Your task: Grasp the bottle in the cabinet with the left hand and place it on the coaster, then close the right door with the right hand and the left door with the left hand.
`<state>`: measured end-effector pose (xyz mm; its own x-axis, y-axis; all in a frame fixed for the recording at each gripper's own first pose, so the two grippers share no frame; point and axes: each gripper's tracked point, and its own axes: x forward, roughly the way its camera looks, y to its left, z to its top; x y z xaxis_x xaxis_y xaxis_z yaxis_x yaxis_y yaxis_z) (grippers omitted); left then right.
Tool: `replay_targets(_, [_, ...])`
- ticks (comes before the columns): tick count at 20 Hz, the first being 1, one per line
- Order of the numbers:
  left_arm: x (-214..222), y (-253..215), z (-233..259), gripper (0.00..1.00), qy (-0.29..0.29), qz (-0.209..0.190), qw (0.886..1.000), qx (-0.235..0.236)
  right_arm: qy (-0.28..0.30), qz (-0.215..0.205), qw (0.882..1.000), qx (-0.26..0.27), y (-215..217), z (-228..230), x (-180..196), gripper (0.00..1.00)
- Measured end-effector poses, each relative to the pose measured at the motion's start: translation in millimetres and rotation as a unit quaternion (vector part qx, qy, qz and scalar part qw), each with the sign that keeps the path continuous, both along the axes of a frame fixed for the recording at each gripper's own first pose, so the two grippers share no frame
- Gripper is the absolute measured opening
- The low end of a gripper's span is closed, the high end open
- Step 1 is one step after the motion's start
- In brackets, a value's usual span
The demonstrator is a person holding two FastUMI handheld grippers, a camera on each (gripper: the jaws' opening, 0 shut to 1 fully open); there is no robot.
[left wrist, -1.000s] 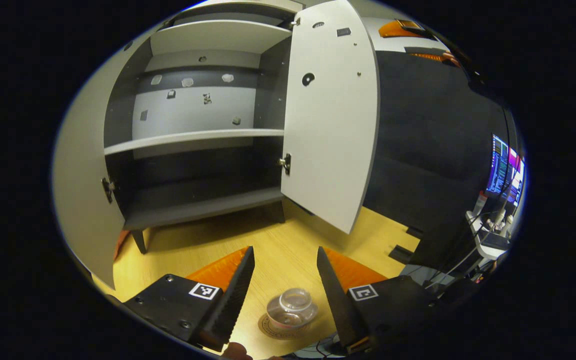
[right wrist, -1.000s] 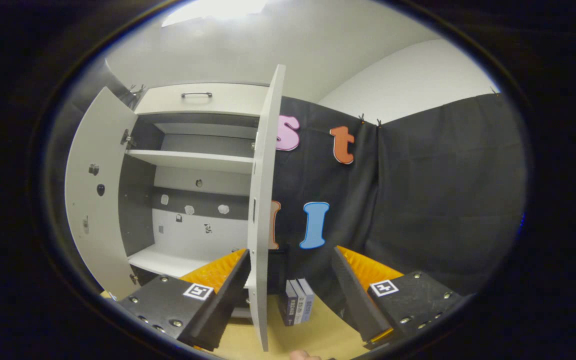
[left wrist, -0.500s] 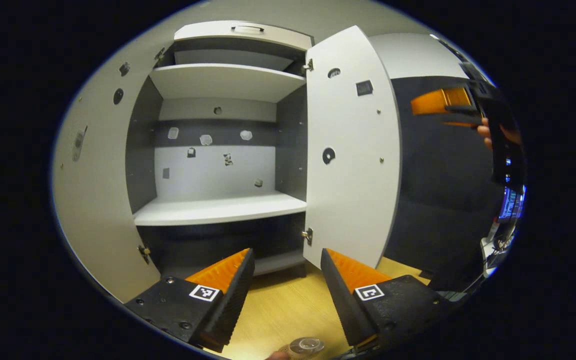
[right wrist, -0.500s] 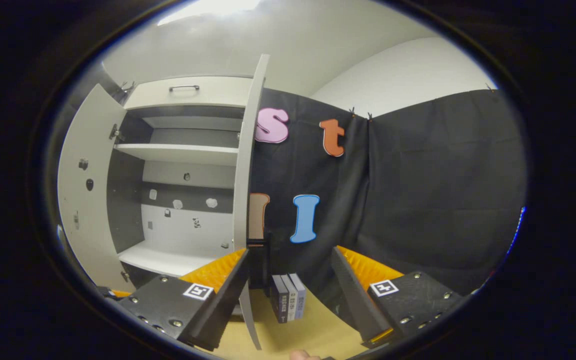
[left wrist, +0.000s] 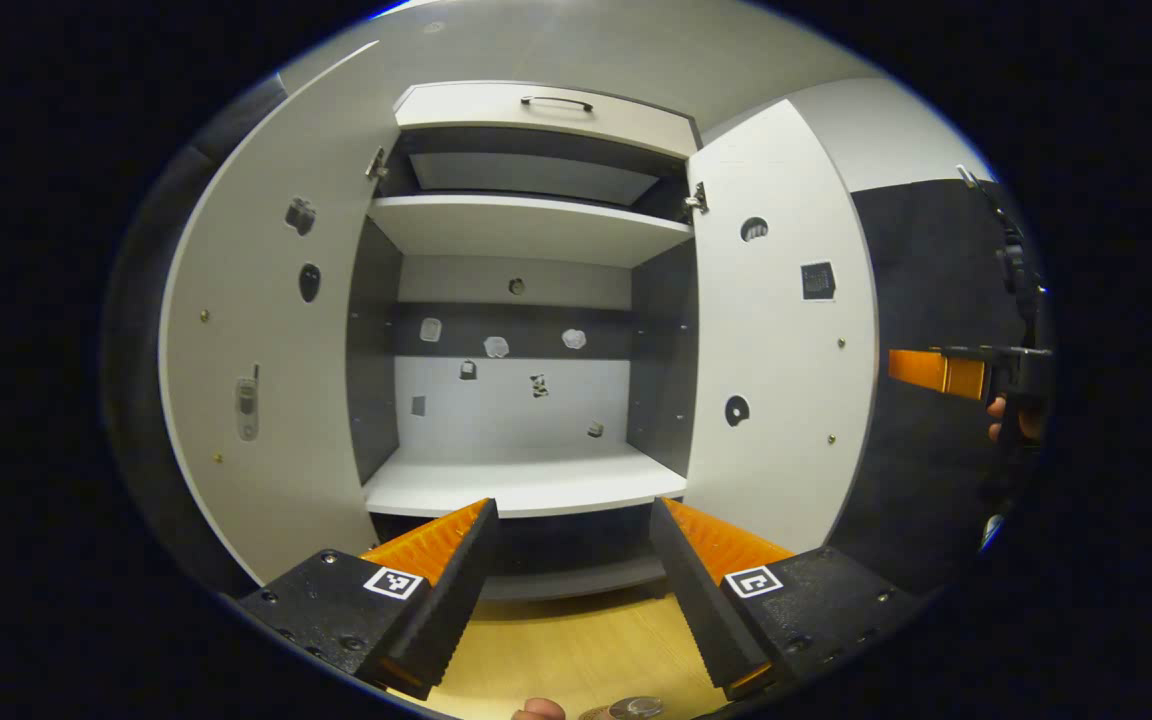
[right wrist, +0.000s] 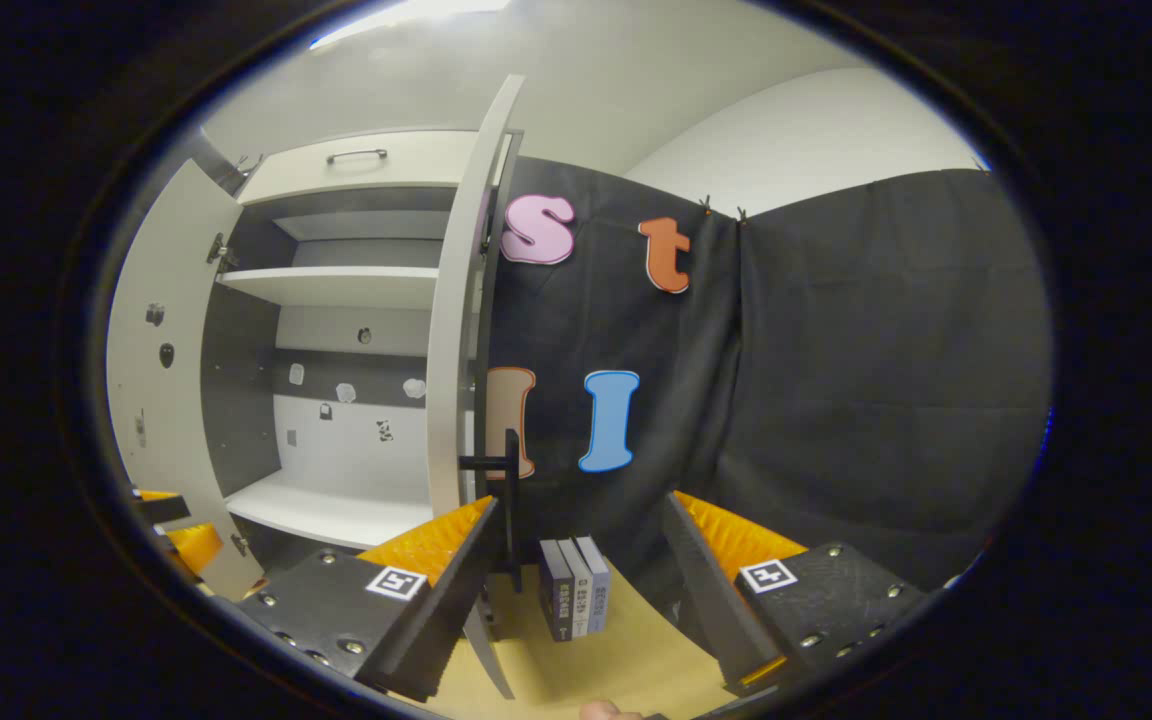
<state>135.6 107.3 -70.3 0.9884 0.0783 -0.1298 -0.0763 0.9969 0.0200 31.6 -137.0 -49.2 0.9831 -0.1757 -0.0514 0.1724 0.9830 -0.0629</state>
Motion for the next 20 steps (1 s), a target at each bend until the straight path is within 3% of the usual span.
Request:
replay_targets(2, [-5.8, 14.2, 14.2, 0.94, -0.013, 0.023, 1.0, -0.003, 0.003, 0.007, 1.0, 0.002, 3.7, -1.7, 3.7, 0.98])
replay_targets(7, [-26.8, 51.8, 20.1, 0.92, -0.015, 0.077, 0.997, -0.025, 0.006, 0.011, 1.0, -0.006, 5.4, -6.0, 9.6, 0.98])
replay_targets(8, [-31.4, 58.6, 18.9, 0.94, -0.014, 0.087, 0.996, -0.027, 0.006, 0.014, 1.0, -0.004, 6.6, -6.0, 10.5, 0.94])
replay_targets(11, [-44.8, 76.6, 16.8, 0.96, -0.009, 0.116, 0.993, -0.029, 0.008, 0.023, 1.0, 0.005, 12.9, -7.4, 10.9, 0.98])
replay_targets(16, [-52.1, 87.2, 18.5, 0.96, -0.004, 0.13, 0.991, -0.022, 0.007, 0.04, 0.999, 0.01, 29.4, -8.5, 9.7, 0.93])
replay_targets(17, [-51.8, 87.6, 19.7, 0.96, -0.004, 0.131, 0.991, -0.024, 0.009, 0.047, 0.999, 0.012, 35.4, -8.7, 9.5, 0.98])
replay_targets(20, [-51.0, 90.5, 24.0, 0.92, -0.011, 0.129, 0.991, -0.023, 0.01, 0.068, 0.997, 0.017, 55.0, -9.4, 10.8, 0.98])
